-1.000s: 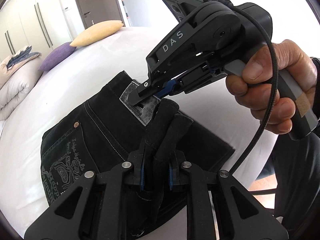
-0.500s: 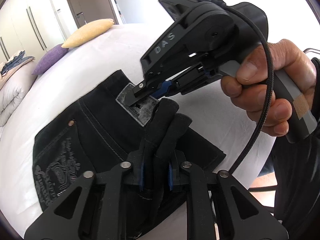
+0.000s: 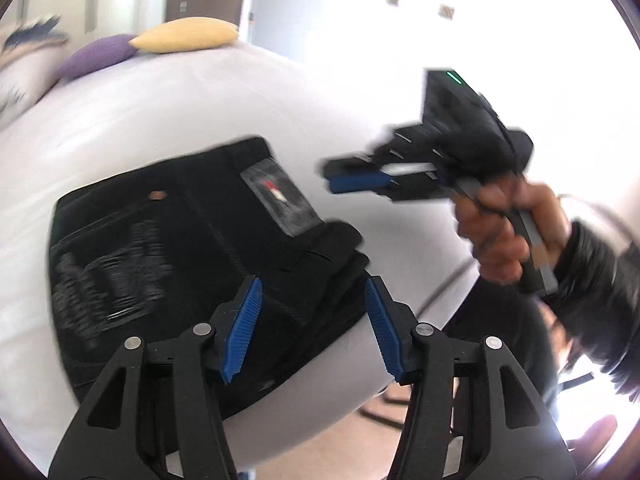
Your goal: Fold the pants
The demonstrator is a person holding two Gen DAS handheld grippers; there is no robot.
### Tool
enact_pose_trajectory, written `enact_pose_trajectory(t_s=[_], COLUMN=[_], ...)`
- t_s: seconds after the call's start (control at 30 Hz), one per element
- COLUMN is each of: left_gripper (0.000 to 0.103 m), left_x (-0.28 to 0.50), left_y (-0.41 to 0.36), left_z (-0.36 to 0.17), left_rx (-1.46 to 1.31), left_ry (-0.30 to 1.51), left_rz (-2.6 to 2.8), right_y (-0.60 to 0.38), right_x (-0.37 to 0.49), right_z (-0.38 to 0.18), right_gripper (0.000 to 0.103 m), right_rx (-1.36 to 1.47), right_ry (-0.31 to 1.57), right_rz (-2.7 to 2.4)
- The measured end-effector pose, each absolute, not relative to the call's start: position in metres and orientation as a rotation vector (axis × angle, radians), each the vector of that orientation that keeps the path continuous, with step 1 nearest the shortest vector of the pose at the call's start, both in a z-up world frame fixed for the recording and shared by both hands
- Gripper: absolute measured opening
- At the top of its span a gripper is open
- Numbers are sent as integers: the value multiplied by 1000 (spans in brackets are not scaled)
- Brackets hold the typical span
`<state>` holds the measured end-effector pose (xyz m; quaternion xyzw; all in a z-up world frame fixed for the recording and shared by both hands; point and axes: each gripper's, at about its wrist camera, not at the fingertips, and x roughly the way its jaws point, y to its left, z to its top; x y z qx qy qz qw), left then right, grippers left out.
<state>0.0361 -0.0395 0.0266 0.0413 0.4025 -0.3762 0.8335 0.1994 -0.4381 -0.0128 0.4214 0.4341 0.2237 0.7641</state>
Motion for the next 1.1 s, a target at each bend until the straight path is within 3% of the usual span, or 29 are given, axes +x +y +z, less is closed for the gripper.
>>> enact_pose_trajectory(t_s=[0.03,0.23,0.3,0.47,0.53,1.1], left_gripper=[52,50,48,41,33,32], left_x=[43,90,106,130,137,113], left_y=[-24,14,19,27,29,34], left_z=[31,29,23,13,8,-12], left_rx=[47,53,107,177,175,178], left_ry=[852,899,912,913,924,931], left_rz=[-779,-599,-534,-469,-465,-478], right_y=[-433,-380,-375,-390,-387,-369], right_x=[196,199,197,186,185,162], right_z=[-7,-19,-35,-56,-55,-38], right_gripper=[11,11,0,0,0,0], right_rx=[917,864,801,936,920,863], right_ry=[929,1051,1107,1044,1039,1015], right_rz=[512,544,470,491,480,405])
